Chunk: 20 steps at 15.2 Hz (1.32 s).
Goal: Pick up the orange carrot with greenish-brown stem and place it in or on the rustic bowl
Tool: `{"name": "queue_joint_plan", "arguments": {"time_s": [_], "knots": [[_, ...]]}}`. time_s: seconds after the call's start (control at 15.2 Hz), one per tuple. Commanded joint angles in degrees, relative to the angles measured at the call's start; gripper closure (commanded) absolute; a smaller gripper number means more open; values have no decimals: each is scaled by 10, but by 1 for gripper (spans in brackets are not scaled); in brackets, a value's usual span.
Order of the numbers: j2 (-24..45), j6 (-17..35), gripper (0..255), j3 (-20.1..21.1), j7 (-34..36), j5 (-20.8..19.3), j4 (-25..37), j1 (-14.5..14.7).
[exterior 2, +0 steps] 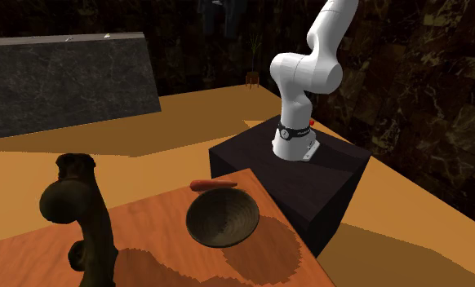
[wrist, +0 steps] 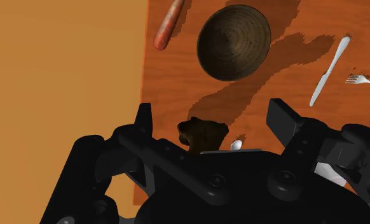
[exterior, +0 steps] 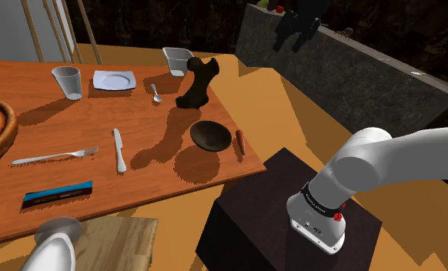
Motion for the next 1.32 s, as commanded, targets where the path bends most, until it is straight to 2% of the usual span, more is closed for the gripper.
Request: {"name": "queue_joint_plan", "arguments": {"time_s": [0.0, 0.66, 1.25], "knots": [[0, 0, 0, 0, 0, 0, 0, 0], [23, 176, 0, 14, 72, 4, -173, -26], [122, 362, 0, 28, 139, 9, -278, -47]]}}
